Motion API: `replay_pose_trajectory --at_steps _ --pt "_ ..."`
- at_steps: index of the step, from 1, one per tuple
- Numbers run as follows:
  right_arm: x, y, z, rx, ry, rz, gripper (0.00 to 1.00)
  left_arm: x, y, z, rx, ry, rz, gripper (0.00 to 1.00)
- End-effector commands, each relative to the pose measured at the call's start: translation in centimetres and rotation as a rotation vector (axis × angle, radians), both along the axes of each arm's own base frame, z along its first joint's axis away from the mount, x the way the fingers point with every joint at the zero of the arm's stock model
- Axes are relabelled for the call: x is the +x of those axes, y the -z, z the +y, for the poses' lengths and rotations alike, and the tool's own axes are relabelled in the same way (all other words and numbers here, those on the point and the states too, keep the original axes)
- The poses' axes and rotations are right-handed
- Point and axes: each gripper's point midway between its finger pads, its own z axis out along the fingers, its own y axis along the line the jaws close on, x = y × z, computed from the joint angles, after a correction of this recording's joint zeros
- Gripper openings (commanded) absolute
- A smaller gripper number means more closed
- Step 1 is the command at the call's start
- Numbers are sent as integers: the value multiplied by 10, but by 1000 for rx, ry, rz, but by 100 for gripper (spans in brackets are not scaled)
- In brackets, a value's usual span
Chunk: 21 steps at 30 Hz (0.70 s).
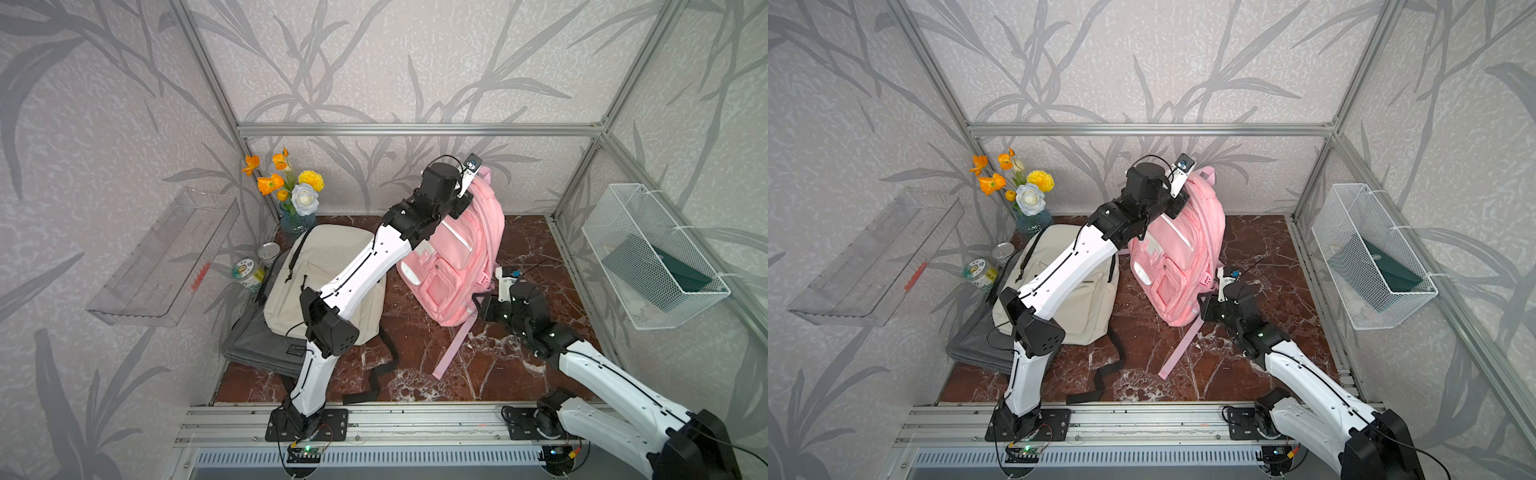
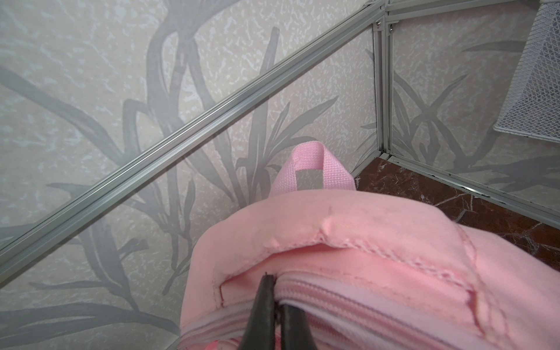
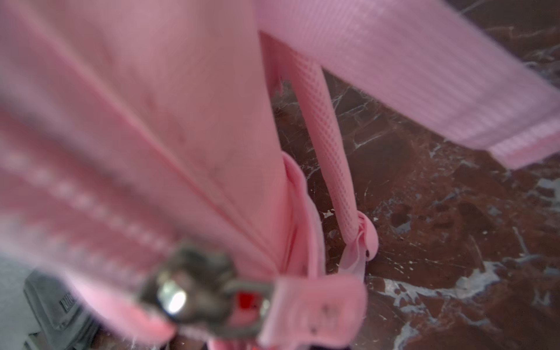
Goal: Zip up the backpack
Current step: Place the backpack at the center of the board.
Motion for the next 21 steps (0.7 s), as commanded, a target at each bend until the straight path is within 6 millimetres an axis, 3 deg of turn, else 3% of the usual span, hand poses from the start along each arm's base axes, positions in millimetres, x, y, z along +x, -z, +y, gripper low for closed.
replay_pose_trajectory --at_steps 1,7,11,21 --pt "-2 -18 -34 -118 124 -20 10 -4 -40 12 -65 -43 -74 0" --pt "-16 -48 -85 -163 191 -26 7 1 -27 19 -20 -78 -40 0" --pt "-21 -41 -107 -204 202 72 5 11 -1 21 49 -117 1 0" --pt "3 -3 -109 -175 207 170 0 47 103 23 88 -135 242 4"
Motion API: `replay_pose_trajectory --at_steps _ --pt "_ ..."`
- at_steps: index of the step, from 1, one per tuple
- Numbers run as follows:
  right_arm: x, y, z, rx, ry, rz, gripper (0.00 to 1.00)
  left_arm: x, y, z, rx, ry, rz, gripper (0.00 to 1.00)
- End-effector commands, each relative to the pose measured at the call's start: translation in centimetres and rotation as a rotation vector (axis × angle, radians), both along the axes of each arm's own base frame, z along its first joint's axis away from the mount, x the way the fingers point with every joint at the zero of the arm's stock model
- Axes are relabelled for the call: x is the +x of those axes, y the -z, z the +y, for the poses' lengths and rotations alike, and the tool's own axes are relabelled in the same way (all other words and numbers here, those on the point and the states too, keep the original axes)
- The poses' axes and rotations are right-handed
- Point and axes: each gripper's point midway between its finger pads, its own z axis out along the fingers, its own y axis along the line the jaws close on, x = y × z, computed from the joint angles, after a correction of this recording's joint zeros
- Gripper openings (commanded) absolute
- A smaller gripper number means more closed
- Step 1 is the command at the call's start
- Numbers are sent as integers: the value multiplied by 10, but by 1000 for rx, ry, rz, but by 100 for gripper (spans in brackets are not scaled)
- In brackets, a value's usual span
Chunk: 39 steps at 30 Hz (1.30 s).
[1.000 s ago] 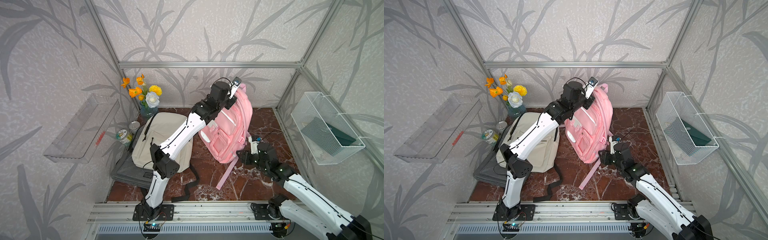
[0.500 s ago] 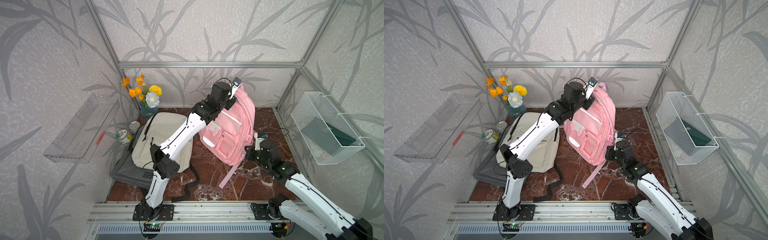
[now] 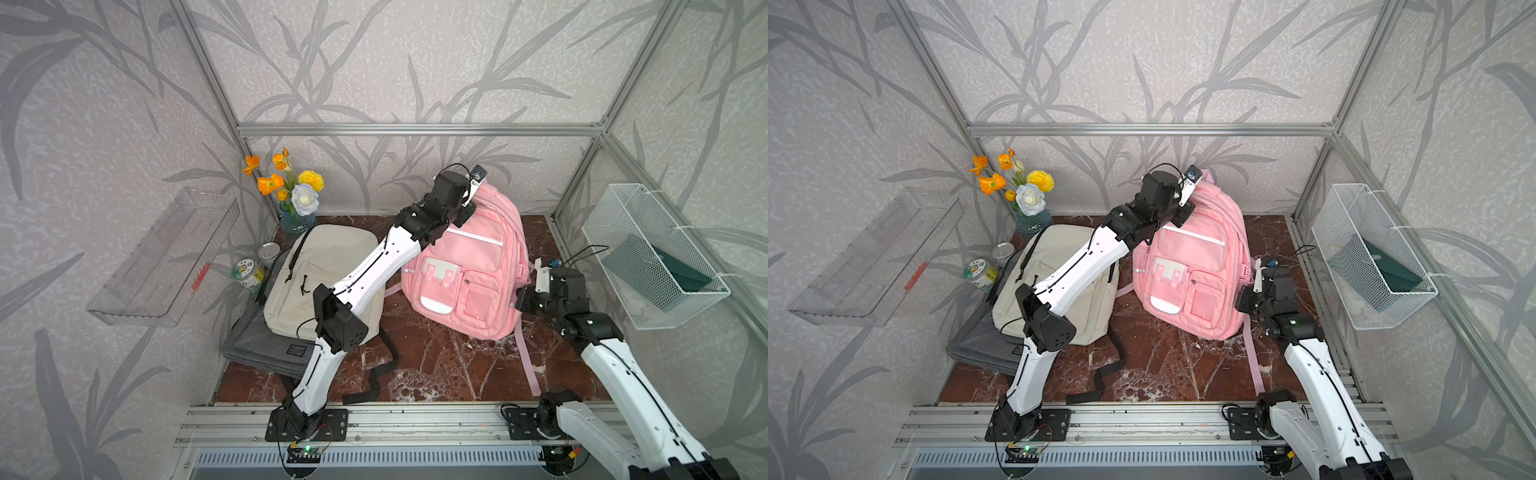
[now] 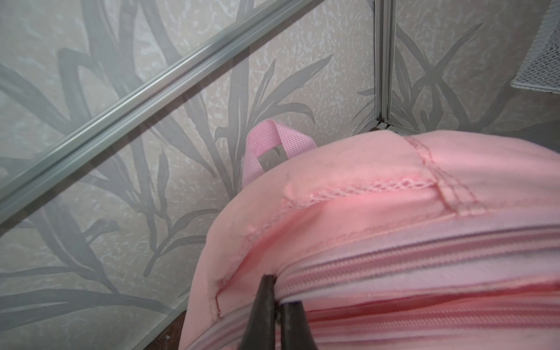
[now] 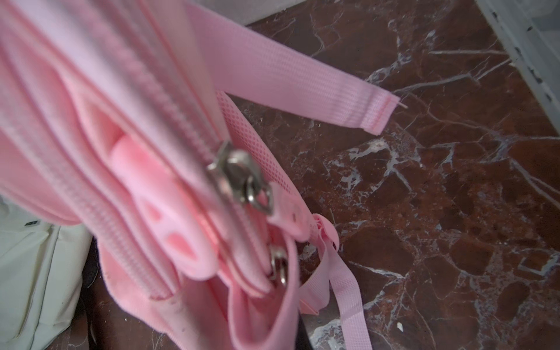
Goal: Zip up the backpack
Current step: Place the backpack at the center of the board.
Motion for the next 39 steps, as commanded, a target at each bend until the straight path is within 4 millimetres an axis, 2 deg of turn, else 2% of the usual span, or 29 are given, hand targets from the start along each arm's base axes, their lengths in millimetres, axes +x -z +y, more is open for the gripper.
replay_pose_trajectory --at_steps 1,5,8,13,17,19,22,24,26,29,30,32,33,36,38,39 --pt "7 17 -7 -15 30 41 0 30 50 33 40 -121 129 5" --pt "21 30 -16 -63 70 63 0 42 96 33 60 -145 212 13" --pt "32 42 -20 -80 98 88 0 53 128 35 36 -165 270 15" --pt "45 59 -8 -28 62 154 0 72 154 37 -17 -182 312 17" --pt "52 69 -7 -34 59 166 0 78 163 39 -14 -189 317 28" --pt "55 68 -9 -48 56 165 5 76 159 40 -17 -183 323 31" --pt "60 59 -11 -68 60 157 29 67 142 42 -45 -173 335 37" --pt "62 49 -13 -81 63 151 39 58 124 46 -72 -174 343 42" --pt "62 34 -13 -84 56 127 47 44 105 54 -99 -186 355 47" --pt "55 8 -13 -90 42 76 53 19 80 73 -129 -217 370 53" --pt "52 -1 -12 -86 34 57 54 11 74 81 -137 -229 368 55" --pt "42 -23 -4 -51 -6 0 55 -8 60 101 -158 -261 350 75" --pt "38 -33 1 -29 -32 -30 55 -18 58 111 -161 -281 342 80" --pt "20 -64 14 -3 -83 -130 61 -48 45 148 -196 -340 265 84" --pt "7 -80 16 -5 -100 -170 63 -68 39 183 -221 -409 219 86" --pt "2 -85 16 -6 -105 -181 64 -76 37 199 -230 -448 196 96"
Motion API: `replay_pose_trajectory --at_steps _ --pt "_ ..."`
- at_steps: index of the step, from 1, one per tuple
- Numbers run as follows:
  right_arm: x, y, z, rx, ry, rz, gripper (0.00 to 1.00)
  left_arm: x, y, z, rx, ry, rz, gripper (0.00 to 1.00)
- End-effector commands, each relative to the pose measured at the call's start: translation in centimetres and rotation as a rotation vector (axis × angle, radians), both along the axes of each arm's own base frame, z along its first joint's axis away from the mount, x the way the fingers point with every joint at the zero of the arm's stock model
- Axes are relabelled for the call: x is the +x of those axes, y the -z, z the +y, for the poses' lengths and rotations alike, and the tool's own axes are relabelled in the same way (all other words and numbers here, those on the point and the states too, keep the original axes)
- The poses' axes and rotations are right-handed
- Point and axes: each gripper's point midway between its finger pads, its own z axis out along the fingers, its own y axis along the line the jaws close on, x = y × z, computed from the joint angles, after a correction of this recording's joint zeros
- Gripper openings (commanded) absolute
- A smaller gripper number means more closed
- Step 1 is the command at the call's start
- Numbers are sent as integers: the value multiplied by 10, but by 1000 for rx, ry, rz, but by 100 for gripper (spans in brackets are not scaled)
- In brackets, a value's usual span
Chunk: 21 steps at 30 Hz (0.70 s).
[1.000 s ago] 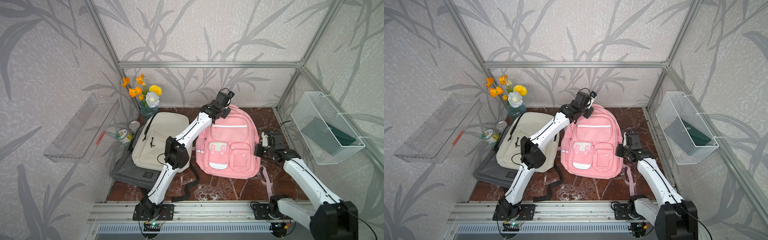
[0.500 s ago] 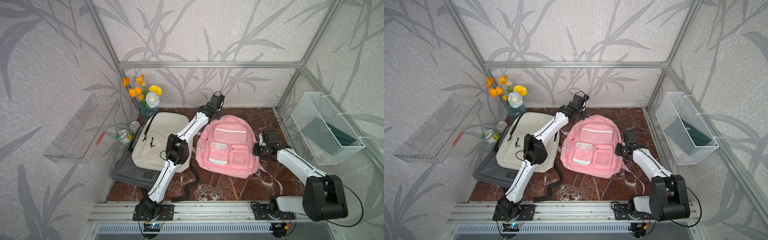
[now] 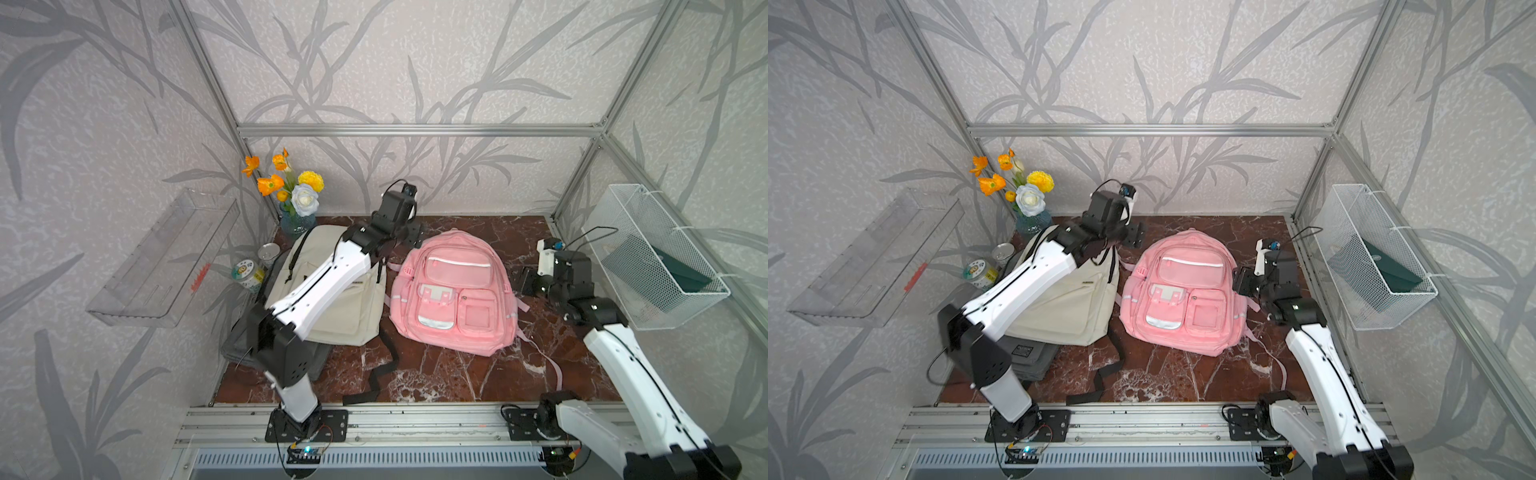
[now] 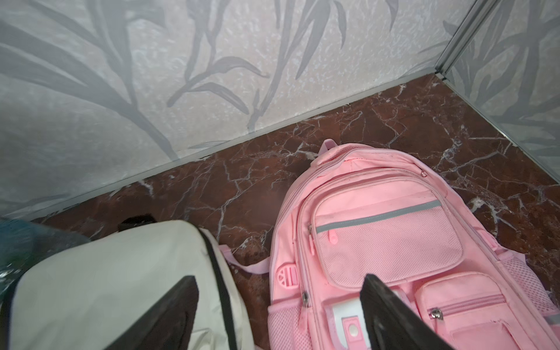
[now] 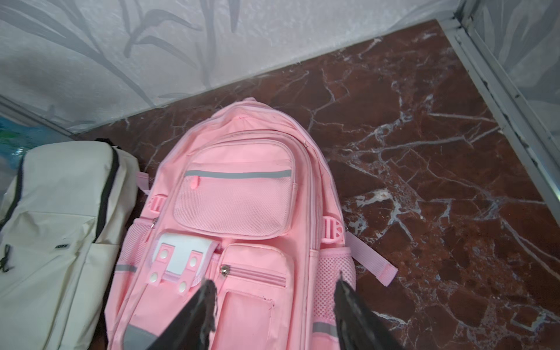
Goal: Zip up the backpack
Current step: Place the backpack at the center of the board, then reset both arms
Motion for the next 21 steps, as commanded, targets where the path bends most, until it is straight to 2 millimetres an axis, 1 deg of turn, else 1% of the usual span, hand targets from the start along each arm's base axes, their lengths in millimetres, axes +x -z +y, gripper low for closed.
replay_pose_trajectory --at_steps 1,3,4,5,7,10,16,18,21 --pt "-21 -20 8 1 -61 -33 65 -12 -4 56 -13 -194 -91 100" --pt "-29 -28 7 -3 -67 -73 79 -26 -6 99 -18 -331 -139 100" --pt "-33 -32 6 -5 -65 -98 98 -34 -4 121 -25 -402 -158 100" --pt "-34 -35 5 -5 -64 -126 99 -42 -1 139 -29 -461 -177 100" --pt "-37 -43 3 -7 -52 -173 99 -58 5 169 -14 -568 -234 100" --pt "-34 -47 -3 -18 -18 -200 99 -81 13 202 9 -692 -315 100" --pt "-17 -39 -5 -13 9 -257 99 -111 45 236 84 -791 -456 100" --pt "-13 -40 -5 -39 -3 -305 99 -113 57 239 129 -766 -471 100" --pt "-9 -35 -4 -142 -56 -360 99 -108 83 244 235 -765 -410 100"
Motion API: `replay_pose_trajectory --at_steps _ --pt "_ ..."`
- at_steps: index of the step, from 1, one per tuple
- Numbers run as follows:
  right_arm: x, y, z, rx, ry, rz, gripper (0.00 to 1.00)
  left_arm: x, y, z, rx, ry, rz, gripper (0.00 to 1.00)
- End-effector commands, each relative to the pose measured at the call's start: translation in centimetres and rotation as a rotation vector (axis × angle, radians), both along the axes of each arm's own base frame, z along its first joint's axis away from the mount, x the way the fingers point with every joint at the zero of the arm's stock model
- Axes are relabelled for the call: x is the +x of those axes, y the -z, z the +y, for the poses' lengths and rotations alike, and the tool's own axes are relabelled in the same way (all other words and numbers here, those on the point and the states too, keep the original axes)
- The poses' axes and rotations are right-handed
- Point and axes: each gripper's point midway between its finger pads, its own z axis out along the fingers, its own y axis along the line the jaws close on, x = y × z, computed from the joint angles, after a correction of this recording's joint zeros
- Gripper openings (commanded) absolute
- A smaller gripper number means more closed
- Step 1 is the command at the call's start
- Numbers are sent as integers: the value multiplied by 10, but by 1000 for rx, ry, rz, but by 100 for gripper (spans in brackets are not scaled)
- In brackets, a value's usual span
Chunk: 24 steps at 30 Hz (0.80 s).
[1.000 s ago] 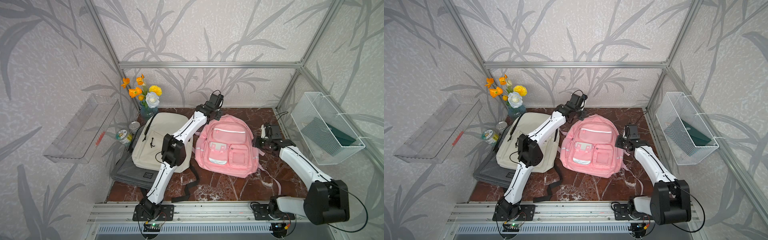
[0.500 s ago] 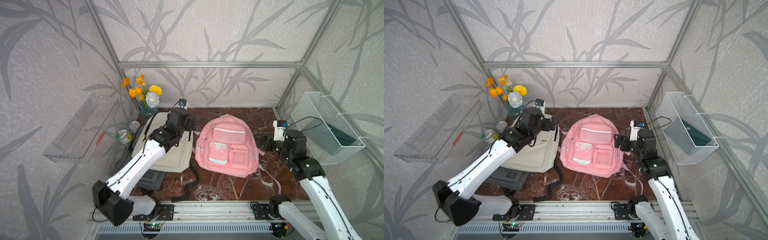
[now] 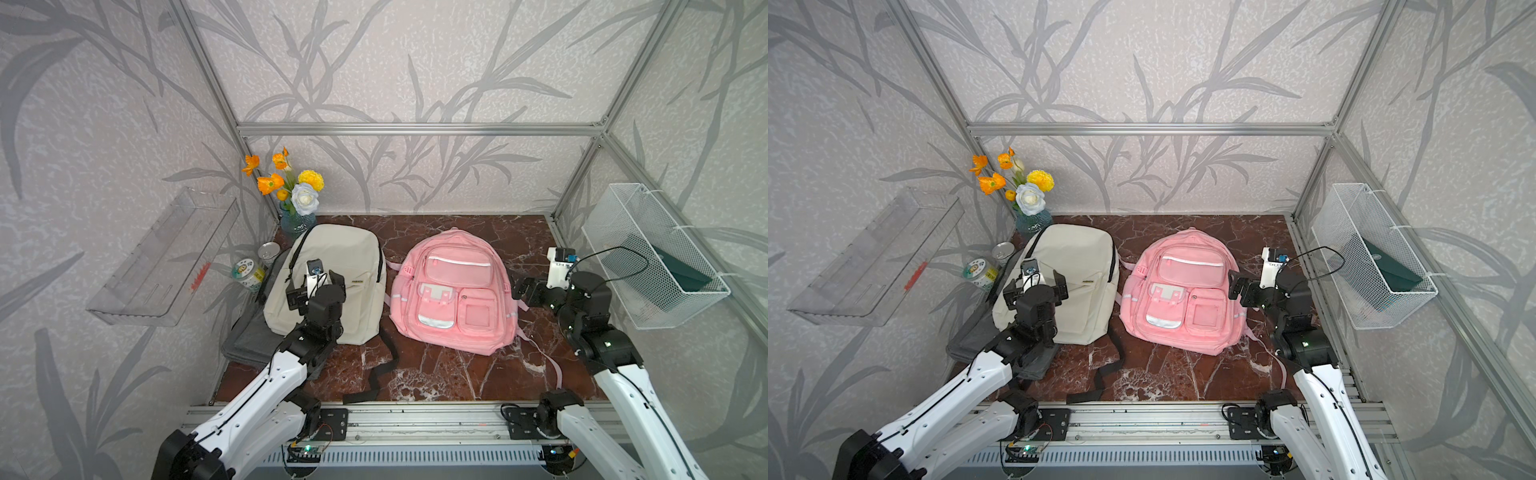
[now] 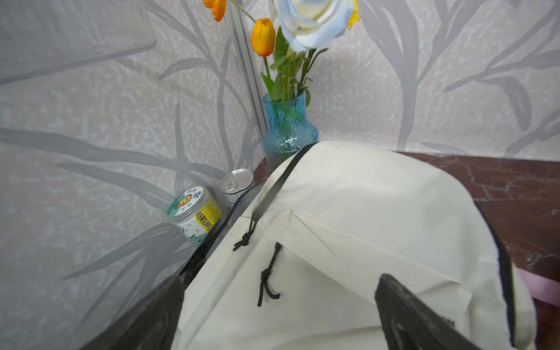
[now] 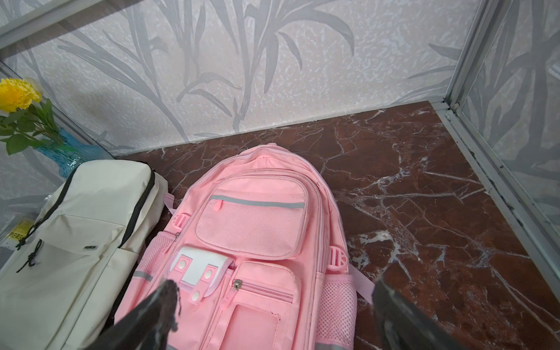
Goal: Zip up the backpack
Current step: Reset both arms
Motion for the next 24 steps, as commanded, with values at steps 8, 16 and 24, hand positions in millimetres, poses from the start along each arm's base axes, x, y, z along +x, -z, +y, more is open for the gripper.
replay_pose_trajectory --at_steps 8,16,24 --pt "35 60 -25 -251 84 -87 99 45 93 4 162 89 215 100" --pt "58 130 -28 -331 101 -90 99 68 95 4 -112 262 88 100" --pt "95 158 -26 -323 78 -123 99 85 121 27 -177 206 85 100"
